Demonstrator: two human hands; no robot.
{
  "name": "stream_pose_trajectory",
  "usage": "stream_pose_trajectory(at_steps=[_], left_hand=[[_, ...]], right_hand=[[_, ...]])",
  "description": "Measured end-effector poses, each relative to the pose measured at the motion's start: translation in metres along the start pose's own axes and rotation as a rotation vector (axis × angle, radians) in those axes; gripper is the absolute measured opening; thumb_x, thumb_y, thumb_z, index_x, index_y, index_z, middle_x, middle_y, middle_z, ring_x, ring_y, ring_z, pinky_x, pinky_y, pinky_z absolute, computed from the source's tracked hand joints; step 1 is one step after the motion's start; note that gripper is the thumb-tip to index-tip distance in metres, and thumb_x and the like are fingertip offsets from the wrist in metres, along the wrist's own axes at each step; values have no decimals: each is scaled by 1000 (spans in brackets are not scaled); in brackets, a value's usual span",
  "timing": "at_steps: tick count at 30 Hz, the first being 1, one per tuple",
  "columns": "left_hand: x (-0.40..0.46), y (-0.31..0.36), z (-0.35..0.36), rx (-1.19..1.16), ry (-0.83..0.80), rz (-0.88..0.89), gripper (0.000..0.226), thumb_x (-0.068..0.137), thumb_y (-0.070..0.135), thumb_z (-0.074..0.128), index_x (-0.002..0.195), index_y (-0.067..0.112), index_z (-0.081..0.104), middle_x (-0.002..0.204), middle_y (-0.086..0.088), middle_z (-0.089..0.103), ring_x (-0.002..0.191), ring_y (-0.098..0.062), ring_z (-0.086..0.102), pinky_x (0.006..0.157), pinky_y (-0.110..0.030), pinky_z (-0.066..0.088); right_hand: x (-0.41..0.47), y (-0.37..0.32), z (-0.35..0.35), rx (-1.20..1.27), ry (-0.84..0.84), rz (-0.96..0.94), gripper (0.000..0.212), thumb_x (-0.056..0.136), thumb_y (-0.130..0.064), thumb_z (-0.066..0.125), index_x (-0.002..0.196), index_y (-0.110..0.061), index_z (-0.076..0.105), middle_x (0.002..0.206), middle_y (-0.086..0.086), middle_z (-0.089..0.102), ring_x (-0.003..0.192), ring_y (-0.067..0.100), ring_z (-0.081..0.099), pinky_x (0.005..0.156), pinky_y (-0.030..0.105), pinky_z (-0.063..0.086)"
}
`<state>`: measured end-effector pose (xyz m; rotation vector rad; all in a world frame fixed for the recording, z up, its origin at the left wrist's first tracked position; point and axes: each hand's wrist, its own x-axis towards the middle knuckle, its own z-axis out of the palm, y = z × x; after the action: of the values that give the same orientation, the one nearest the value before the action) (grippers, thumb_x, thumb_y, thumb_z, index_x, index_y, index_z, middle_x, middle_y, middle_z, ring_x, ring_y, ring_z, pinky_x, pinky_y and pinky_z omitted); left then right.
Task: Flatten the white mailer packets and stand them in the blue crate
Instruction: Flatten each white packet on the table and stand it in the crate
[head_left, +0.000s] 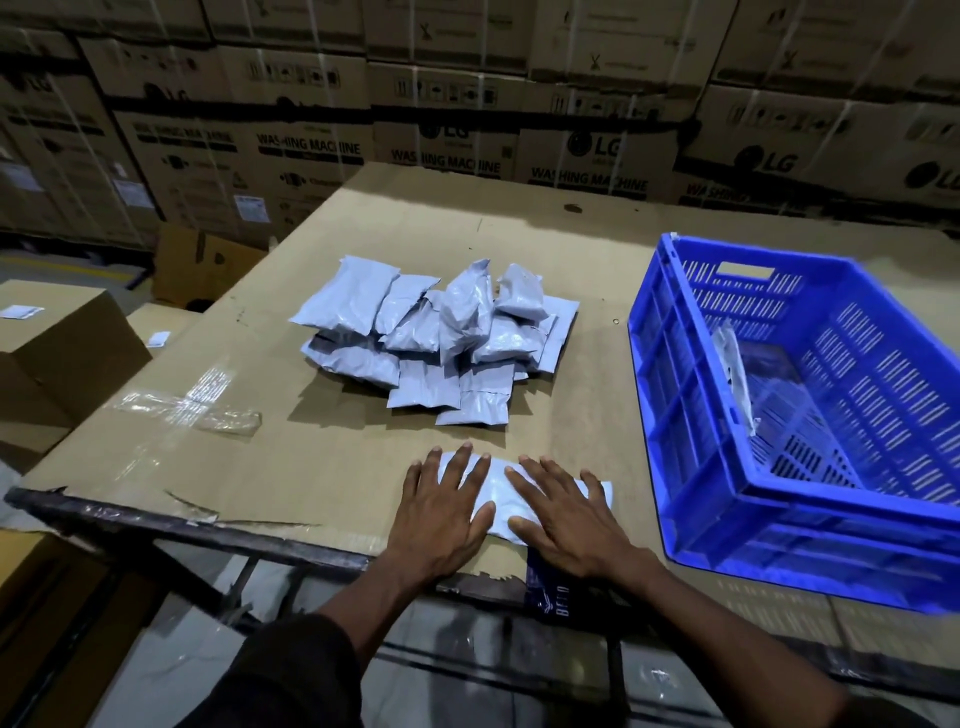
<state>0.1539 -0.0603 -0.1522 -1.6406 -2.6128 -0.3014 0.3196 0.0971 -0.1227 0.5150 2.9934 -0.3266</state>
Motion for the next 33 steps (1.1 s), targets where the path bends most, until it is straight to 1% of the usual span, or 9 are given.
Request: stream_pose_trajectory(at_steps=[7,10,12,15,18,21,24,29,33], left_hand=[[-6,2,-3,-37,-11,-37,75,98,65,31,163,27,24,168,-8,27,149,-44,28,114,-61,31],[-12,3,-7,-76,51,12,90,90,72,44,161,20,26,166,-13,26,150,-39,25,113,-59,30],[-14,3,-8,-94,115,75,84,85,56,59,155,16,34,163,-15,31,148,-40,31,110,-59,36],[-12,2,-5,-65,282,105,49,85,24,65,133,13,56,149,-17,49,141,-41,42,103,-58,42],[-13,3,-1,-9,384,103,37,84,12,71,120,14,64,136,-12,59,135,-39,49,102,-53,43],[-14,3,-3,10,388,108,38,82,9,75,118,15,62,131,-9,61,130,-37,52,99,-52,43],[-7,5,-13,17,349,84,41,79,10,75,117,16,60,127,-7,61,127,-36,53,97,-50,42],[5,-1,-29,-21,250,59,52,70,13,78,118,21,59,122,-2,59,118,-29,53,95,-45,41],[9,-2,-34,-78,286,97,48,79,17,73,123,23,55,127,-1,58,121,-31,53,97,-46,41]], right_hand=[[-13,12,3,-35,171,-72,57,101,-59,32,154,-36,30,157,-8,34,139,17,34,108,41,29],[-9,9,-1,79,222,-22,51,102,-54,36,150,-37,35,153,-11,40,134,16,40,103,40,34],[-8,8,-8,221,266,11,47,103,-50,40,148,-35,38,149,-10,45,129,15,45,101,39,36],[-8,5,-20,355,231,-19,44,104,-44,42,146,-29,43,144,-6,53,126,18,52,100,38,42],[-14,-1,-29,298,173,-151,49,105,-42,37,152,-27,33,160,-6,32,141,22,40,110,45,38],[-24,-15,-36,52,93,-280,50,106,-38,33,155,-38,22,165,-22,-2,154,27,1,116,55,13],[-29,-22,-41,-145,32,-410,40,103,-33,34,142,-41,44,162,-26,12,153,33,-12,114,65,1],[-24,-9,-47,-292,21,-518,31,97,-25,43,123,-35,57,155,-18,36,150,43,15,109,62,29],[-9,-8,-54,-323,108,-536,14,97,-23,49,102,-23,63,140,-9,52,121,41,51,78,47,54]])
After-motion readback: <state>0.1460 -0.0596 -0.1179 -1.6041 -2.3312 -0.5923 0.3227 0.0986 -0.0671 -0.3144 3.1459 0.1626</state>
